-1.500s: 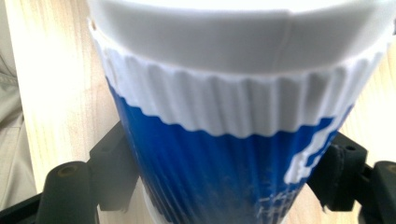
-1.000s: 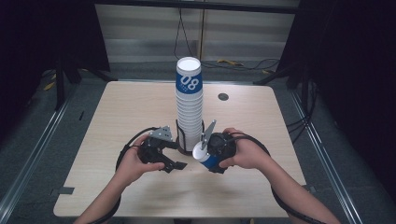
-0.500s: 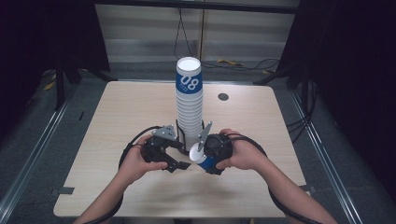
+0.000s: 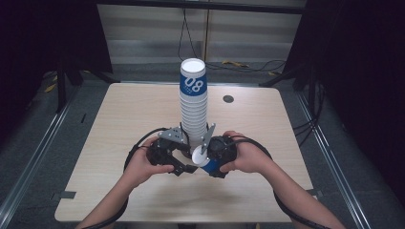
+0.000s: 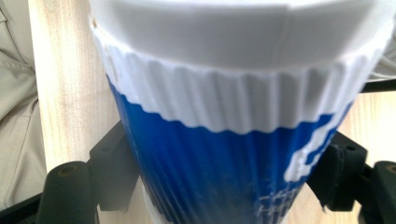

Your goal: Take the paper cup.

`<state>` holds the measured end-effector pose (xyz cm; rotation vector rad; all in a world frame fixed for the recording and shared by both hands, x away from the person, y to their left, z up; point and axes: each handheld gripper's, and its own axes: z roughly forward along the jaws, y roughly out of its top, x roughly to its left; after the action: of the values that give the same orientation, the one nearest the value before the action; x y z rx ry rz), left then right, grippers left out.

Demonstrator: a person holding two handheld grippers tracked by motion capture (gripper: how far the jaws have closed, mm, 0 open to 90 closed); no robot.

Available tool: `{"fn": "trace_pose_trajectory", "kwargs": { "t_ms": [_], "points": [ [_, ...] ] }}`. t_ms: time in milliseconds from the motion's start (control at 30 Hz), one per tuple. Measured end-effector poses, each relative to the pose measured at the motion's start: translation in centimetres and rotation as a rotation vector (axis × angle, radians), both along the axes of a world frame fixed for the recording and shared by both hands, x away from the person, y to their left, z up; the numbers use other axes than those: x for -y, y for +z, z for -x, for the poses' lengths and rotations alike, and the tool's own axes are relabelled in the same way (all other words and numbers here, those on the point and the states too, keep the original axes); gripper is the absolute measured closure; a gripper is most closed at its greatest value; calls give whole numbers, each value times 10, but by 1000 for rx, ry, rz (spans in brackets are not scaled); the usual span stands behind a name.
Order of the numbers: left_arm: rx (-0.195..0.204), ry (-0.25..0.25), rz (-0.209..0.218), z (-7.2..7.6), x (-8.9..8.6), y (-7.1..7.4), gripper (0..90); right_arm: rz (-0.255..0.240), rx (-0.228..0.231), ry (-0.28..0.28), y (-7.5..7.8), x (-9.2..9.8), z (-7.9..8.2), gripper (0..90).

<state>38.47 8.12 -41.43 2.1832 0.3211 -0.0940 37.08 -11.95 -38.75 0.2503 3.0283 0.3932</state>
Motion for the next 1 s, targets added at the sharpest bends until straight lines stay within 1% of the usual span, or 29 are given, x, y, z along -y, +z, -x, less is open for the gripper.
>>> {"fn": "trace_pose_trajectory", "kwargs": {
  "t_ms": [167, 233, 300, 367, 400, 467, 567, 600, 800, 900, 933, 1000],
  "points": [
    [-1, -8, -3, 1, 2, -1, 167, 5, -3, 3, -1, -2, 1, 220],
    [0, -11, -2, 1, 2, -1, 167, 11, 7, 22, -2, -2, 0, 220],
    [-1, -14, -11, 1, 2, 0, 167, 7, 2, 14, -1, -2, 1, 220],
    [0, -18, 2, 1, 3, -1, 167, 11, 5, 16, -1, -2, 1, 220],
    [-7, -15, 9, 1, 4, -1, 167, 5, 1, 12, -1, -2, 1, 220],
    [-5, -25, 3, 0, 5, -1, 166, 8, 0, 6, -2, -2, 1, 220],
    [-19, -34, 20, 0, 7, -2, 166, 10, 2, 12, -2, -2, 1, 220],
    [-18, -33, 11, 0, 8, -2, 164, 4, 2, 16, -3, -2, 0, 220],
    [-16, -55, 23, 1, 13, -2, 162, 3, 2, 23, -4, -4, 2, 220],
    [-16, -61, 18, 1, 14, -2, 162, 3, -1, 21, -4, -6, 2, 220],
    [-16, -58, 17, 1, 14, -2, 162, -4, -1, 34, -5, -6, 2, 220],
    [-18, -58, 22, 1, 14, -2, 161, -3, -1, 33, -6, -7, 1, 220]
  ]
}}
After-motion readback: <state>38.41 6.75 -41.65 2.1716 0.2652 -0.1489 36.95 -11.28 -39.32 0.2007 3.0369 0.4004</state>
